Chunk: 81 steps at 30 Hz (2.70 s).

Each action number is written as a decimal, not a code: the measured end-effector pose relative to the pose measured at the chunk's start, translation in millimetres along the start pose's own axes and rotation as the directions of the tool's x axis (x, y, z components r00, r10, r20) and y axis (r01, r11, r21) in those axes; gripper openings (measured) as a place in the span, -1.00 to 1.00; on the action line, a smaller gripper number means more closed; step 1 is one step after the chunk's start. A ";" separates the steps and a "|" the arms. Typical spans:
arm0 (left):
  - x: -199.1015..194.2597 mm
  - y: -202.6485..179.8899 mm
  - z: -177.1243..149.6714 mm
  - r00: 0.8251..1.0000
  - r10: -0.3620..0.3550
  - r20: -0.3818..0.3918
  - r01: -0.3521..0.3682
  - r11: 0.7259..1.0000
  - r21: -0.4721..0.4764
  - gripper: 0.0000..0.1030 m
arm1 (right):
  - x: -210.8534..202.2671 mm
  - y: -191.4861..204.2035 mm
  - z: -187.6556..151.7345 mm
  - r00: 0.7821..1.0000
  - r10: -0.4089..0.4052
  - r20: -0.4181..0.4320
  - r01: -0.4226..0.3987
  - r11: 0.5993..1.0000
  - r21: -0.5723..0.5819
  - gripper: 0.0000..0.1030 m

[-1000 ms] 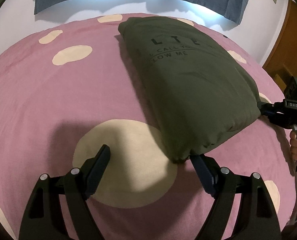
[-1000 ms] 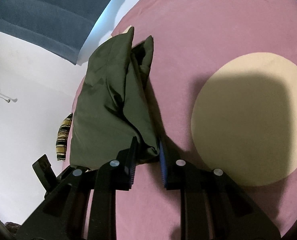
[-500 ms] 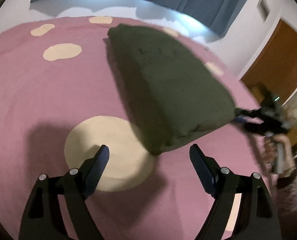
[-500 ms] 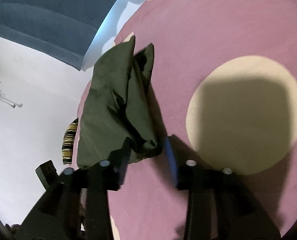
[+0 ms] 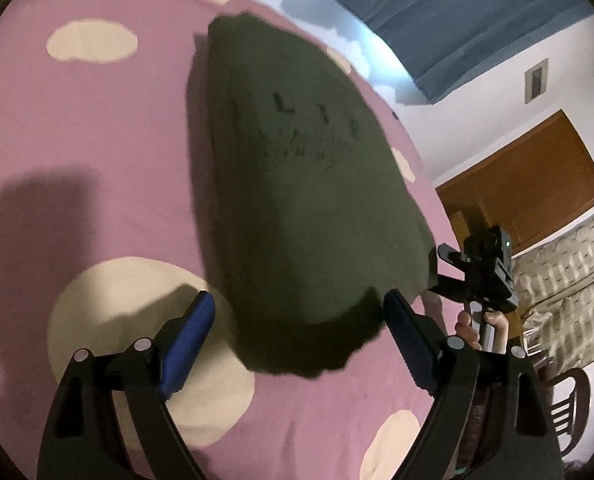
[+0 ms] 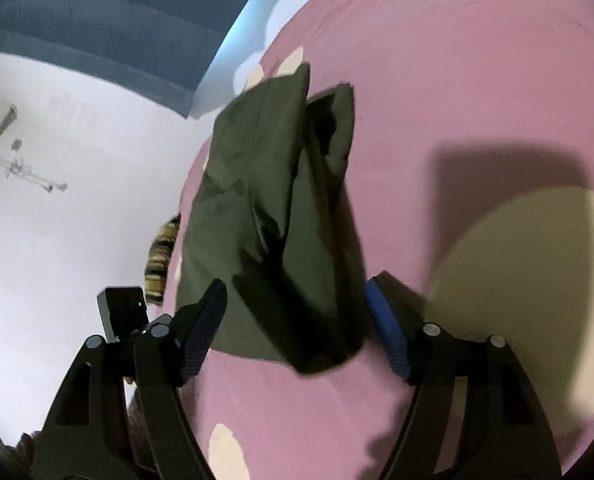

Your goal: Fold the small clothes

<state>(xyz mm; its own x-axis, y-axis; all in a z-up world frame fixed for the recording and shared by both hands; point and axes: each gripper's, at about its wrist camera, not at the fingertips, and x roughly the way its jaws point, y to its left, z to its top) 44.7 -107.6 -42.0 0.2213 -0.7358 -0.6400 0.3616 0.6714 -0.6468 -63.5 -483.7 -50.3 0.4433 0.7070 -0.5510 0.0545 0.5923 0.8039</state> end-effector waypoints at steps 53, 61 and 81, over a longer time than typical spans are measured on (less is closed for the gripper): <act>35.5 33.4 115.9 0.998 0.049 -0.031 -0.047 0.997 0.065 0.45 | 77.3 -7.3 119.7 0.999 -0.012 -0.048 0.012 1.000 -0.014 -0.06; 35.7 31.6 116.9 0.998 0.049 -0.027 -0.047 0.995 0.088 0.35 | 70.5 -26.5 115.7 0.999 0.028 -0.021 -0.027 0.998 0.050 -0.46; 22.8 33.7 83.7 0.992 -0.089 -0.089 0.092 0.995 0.035 0.73 | 82.9 10.0 99.2 0.988 -0.012 -0.152 0.007 0.999 -0.032 0.81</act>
<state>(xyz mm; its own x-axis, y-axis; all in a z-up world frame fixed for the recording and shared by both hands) 137.8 -109.1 -43.7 0.1070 -0.7819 -0.6141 0.4120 0.5970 -0.6883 62.6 -457.4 -65.7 0.3010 0.7506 -0.5882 0.0294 0.6093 0.7924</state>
